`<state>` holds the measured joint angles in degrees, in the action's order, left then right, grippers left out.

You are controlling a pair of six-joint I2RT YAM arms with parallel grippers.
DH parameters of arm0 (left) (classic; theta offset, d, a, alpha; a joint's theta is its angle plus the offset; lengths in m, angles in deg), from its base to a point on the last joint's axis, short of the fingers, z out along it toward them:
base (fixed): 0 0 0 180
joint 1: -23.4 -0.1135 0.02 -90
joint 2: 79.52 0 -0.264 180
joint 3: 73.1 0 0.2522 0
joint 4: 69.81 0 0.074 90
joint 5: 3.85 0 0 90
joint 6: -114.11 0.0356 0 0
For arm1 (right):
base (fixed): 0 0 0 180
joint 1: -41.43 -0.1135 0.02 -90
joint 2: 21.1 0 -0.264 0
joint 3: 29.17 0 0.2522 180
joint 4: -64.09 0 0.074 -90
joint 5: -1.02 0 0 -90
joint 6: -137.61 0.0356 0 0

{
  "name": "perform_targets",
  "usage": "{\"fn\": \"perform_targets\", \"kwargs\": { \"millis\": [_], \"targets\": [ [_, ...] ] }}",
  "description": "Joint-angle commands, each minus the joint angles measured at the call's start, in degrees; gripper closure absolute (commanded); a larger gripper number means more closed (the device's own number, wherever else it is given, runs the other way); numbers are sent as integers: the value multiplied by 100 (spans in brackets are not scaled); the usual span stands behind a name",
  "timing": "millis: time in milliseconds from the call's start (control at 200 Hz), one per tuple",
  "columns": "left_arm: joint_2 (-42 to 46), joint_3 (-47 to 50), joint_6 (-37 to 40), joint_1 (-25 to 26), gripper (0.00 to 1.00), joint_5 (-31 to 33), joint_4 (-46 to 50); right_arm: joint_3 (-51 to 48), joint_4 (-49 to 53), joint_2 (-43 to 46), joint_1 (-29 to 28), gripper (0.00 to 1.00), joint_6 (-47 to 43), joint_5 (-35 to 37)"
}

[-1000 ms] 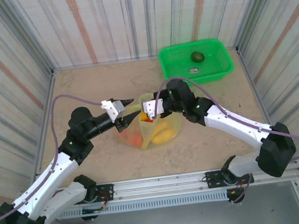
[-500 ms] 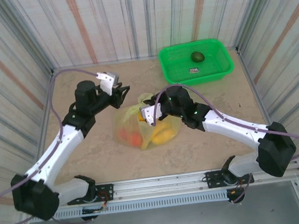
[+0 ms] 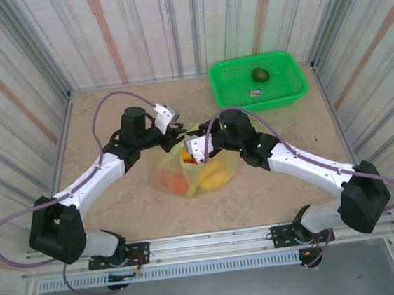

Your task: Place the fake fruits into the plastic bag and tie a complex knot

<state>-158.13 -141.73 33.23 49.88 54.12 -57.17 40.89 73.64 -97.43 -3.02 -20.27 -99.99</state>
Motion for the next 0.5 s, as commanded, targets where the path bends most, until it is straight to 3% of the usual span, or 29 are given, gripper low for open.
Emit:
{"fn": "perform_targets", "kwargs": {
  "millis": [0, 491],
  "targets": [
    [237, 159, 593, 141, 59, -180, 77, 179, 194, 124, 118, 100, 288, -267],
    [247, 353, 673, 156, 57, -72, -41, 198, 315, 152, 324, 100, 552, -658]
  ]
}}
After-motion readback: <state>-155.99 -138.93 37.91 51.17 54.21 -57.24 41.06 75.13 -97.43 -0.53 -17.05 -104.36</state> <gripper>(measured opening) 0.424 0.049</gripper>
